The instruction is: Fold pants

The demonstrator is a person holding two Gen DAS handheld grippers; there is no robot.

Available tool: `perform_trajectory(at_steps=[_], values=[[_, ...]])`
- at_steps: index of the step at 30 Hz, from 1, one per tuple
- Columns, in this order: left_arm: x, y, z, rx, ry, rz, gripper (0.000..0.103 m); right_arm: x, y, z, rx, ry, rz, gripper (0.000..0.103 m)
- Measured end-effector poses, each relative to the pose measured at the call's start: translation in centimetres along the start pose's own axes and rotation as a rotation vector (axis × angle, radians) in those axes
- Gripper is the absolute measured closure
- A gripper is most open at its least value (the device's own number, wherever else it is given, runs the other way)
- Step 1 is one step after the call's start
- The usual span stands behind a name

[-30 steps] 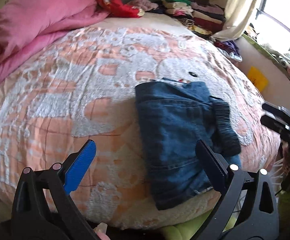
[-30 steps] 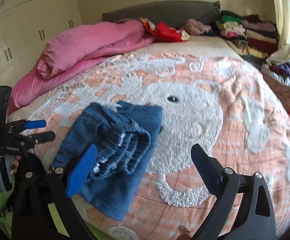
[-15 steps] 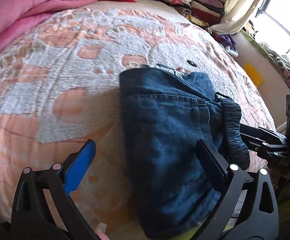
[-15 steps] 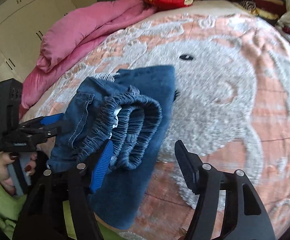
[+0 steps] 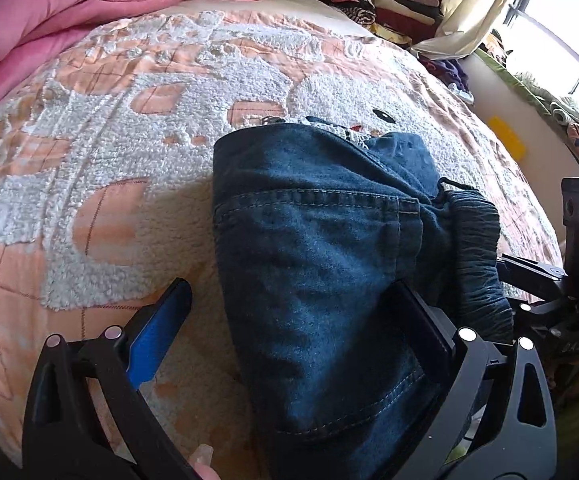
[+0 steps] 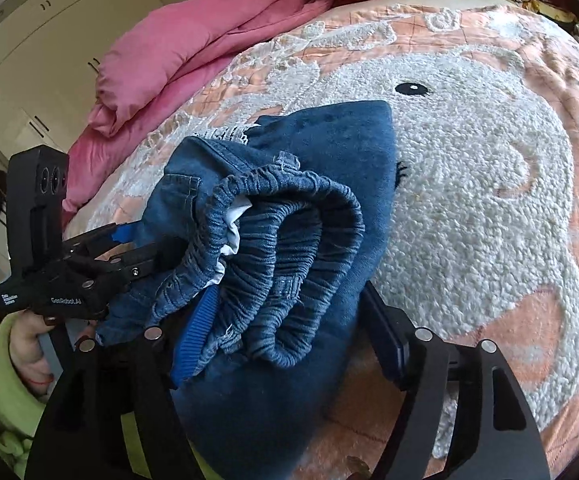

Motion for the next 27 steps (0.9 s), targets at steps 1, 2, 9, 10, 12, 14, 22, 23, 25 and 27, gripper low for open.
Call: perform_trajectory(at_steps=[1,2,9,10,12,14,22,23,25,27], values=[[0.0,0.0,0.0,-0.001,0.002,0.000,0.011,0.1,0.1,-0.1,-0.003,0.001,0.008,0.035],[0.0,0.0,0.0,-0.001,-0.001,0.002,0.016,0.1,0.3,0.0,-0.007,-0.003,0.017,0.043],[-0.8,0.5,1.2,0.025,-0.034,0.032,0.061,-0.6,1.6,-2.2,-0.096,-0.005,0.079,0.066],[-1.0,0.6,1.2,0.019,-0.039,0.036,0.062,-0.7,1.8,-2.5,-0.109,-0.007,0.084,0.066],[-1.5,1.0,1.1,0.009,-0.052,0.044,0.064,-1.2,2.6,-3.3,-0.138,-0.009,0.101,0.066],[-2.0,1.4,1.1,-0.001,-0.061,0.051,0.064,-1.5,3.1,-3.6,-0.151,-0.007,0.112,0.066],[-3.7,5.3,0.2,-0.017,-0.045,0.125,0.064,-2.1,6.5,-4.5,-0.197,-0.007,0.174,0.066],[-3.7,5.7,0.0,-0.018,-0.039,0.133,0.064,-2.0,7.1,-4.6,-0.206,-0.011,0.185,0.066],[-3.6,6.2,-0.4,-0.016,-0.029,0.137,0.064,-1.7,7.6,-4.4,-0.210,-0.022,0.189,0.066],[-2.9,6.3,-0.7,-0.015,-0.019,0.130,0.064,-1.0,7.8,-4.1,-0.207,-0.035,0.184,0.066]])
Point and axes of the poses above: each gripper's, at about its wrist camera, not at the fingertips, and x roughly the way its jaws point, z to its right, y to its top, the point moved 8 cm from there along x, roughly the way its jaws point
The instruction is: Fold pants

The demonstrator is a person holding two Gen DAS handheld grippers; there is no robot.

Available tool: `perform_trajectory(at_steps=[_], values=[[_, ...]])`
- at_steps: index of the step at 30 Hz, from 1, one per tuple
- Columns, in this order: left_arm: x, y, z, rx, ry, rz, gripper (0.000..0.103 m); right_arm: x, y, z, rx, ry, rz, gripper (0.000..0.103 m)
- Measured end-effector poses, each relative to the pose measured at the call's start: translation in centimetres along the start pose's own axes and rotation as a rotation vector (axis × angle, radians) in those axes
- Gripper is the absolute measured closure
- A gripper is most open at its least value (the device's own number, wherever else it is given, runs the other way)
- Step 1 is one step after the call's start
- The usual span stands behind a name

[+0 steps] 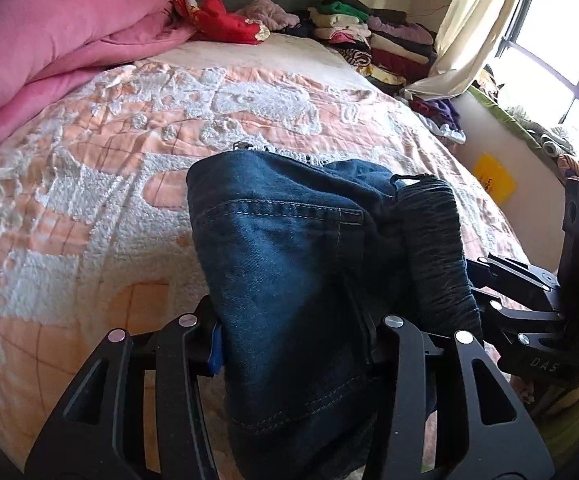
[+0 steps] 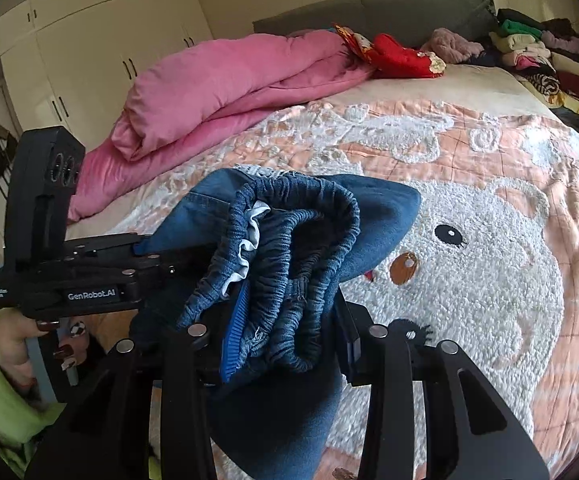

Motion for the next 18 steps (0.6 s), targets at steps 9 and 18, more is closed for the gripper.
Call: perform_trajectory(at_steps=[9,18], values=[[2.4,-2.0,-1.1,0.021,0.057,-0.080,0.050,2.6,-2.8,2.3,0.090,-0.051,-0.107,0.058],[3.4,-2.7,-1.8,0.010,0.058,-0.102,0.041,3.0,-4.1,3.5,0.147,-0.081,-0.134,0.047]])
Point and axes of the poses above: each gripper's, at about its wrist camera, not at the fingertips, and x roughly the way its jaws point, z to its right, y to its top, the point moved 8 cm from there along x, roughly the way its jaws point
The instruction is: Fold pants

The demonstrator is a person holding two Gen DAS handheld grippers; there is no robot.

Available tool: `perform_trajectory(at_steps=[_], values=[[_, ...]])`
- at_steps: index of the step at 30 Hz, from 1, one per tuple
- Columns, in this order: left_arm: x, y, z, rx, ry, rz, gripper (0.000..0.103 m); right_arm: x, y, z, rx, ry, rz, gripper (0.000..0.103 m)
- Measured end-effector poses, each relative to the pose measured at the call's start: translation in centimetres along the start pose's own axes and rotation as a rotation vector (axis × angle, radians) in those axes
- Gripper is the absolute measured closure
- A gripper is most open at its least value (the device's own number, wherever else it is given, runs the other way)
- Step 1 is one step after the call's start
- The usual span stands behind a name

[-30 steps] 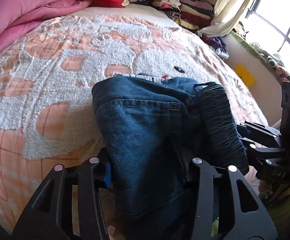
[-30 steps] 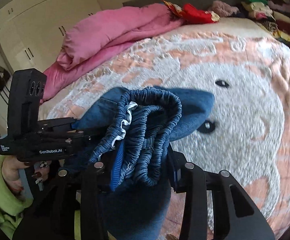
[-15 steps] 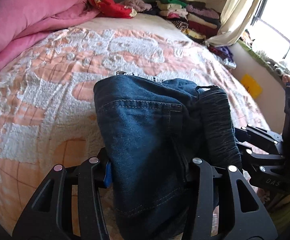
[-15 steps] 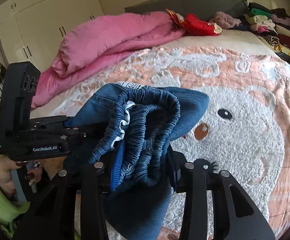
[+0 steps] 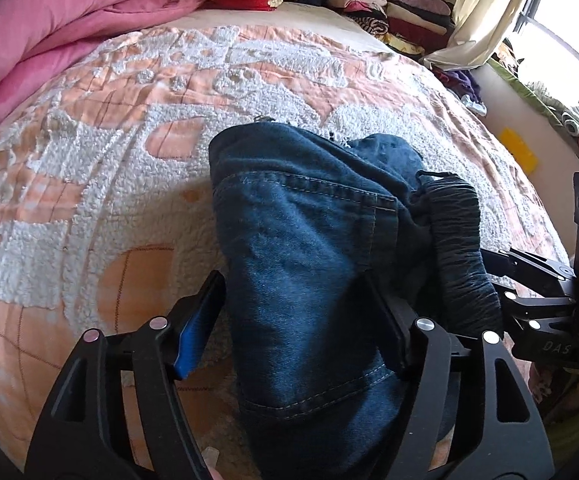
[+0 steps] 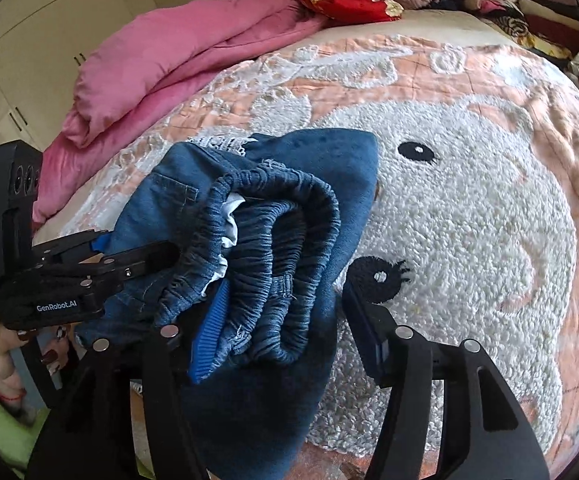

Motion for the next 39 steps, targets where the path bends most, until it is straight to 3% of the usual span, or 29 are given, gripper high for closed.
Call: perform_trajectory(at_steps=[13,17,18,19,24,26,28,29,39], values=[[-1.0,0.2,-0.1,-0.001,0.009,0.019,0.041,-1.9,0.2,-0.6,-0.052,-0.072,0.047,0.029],[-2.0,0.2,-0.1,-0.002,0.013,0.035,0.035,-3.0,0.2,-0.4,-0.055,-0.084,0.064,0.029],[-2.3,0.2,-0.1,-0.001,0.013,0.040,0.034,-3.3,0.2,-0.4,-0.056,-0.086,0.070,0.025],[-2.6,0.2,0.0,-0.001,0.013,0.045,0.033,-3.5,0.3,-0.5,-0.056,-0.092,0.075,0.016],[-4.4,0.3,0.0,-0.009,0.014,0.077,0.024,-5.3,0.9,-0.8,-0.064,-0.125,0.127,0.008],[-5.1,0.3,-0.1,-0.012,0.018,0.090,0.023,-6.2,1.1,-0.9,-0.069,-0.139,0.154,0.007],[-6.0,0.3,-0.2,-0.017,0.023,0.105,0.018,-7.1,1.3,-1.1,-0.080,-0.161,0.179,0.005],[-6.5,0.3,-0.3,-0.021,0.034,0.114,0.010,-7.7,1.3,-1.2,-0.089,-0.178,0.194,0.005],[-10.4,-0.4,-1.0,-0.026,0.081,0.180,0.010,-11.3,0.6,-3.2,-0.207,-0.286,0.275,0.005]])
Point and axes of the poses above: each gripper's, at about its wrist camera, not at the fingertips, and x roughly the way its jaws point, z to its right, y to its top, the point moved 8 cm from there along x, roughly the way its jaws point
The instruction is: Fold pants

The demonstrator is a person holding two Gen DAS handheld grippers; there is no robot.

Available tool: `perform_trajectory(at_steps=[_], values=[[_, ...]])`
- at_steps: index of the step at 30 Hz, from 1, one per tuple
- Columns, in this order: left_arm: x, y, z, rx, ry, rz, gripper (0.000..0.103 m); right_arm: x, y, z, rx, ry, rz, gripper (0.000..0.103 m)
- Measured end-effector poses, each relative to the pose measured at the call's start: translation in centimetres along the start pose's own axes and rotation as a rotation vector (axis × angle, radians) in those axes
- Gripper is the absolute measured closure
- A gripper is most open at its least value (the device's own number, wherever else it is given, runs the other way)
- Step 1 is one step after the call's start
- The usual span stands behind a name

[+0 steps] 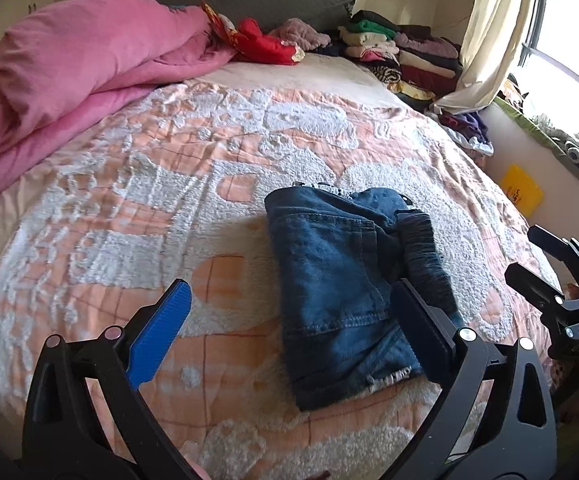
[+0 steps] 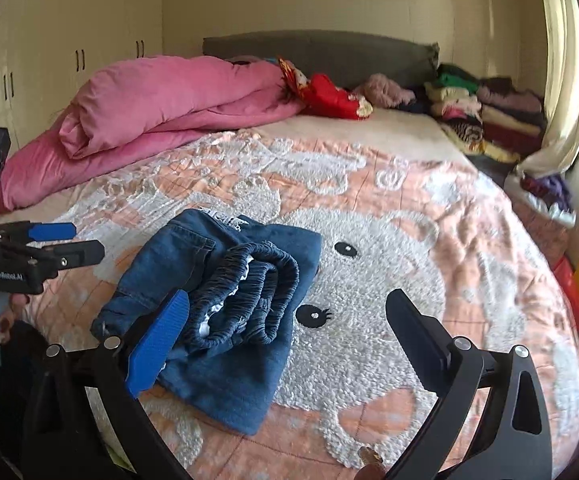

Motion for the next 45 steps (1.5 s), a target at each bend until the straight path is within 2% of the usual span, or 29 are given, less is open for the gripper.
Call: perform_trajectory(at_steps=[11,15,20,24,30,45], values=[[-3.0,-2.5,0.3,0.034,0.011,0.013,0.010,-3.6,-1.7,0.4,0.010,-0.031,0.015,0.005],[-3.5,-4.7,0.9,0.046,0.001,-0.011,0.010,-4.5,-3.1,0.5,0.040,-0.031,0.001,0.005],[-3.8,-6.9,0.9,0.013,-0.006,-0.019,0.010,-5.1,-5.2,0.1,0.073,-0.031,-0.025,0.005],[-3.1,-8.3,0.9,-0.010,-0.006,-0.059,0.010,-4.9,-6.8,-0.5,0.091,-0.027,-0.049,0.005],[-2.7,-8.8,1.1,-0.008,-0.002,-0.075,0.010,-4.1,-8.1,-0.8,0.119,-0.005,-0.089,0.005],[-3.1,-8.9,1.0,-0.016,0.011,-0.071,0.010,-4.5,-7.8,-0.4,0.117,-0.018,-0.084,0.005]])
Point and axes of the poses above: each gripper's, at about its wrist camera, not at the fingertips, and x roughly the way its jaws point, z to its right, y to its top, the point moved 8 cm from there along x, roughly the way its jaws point
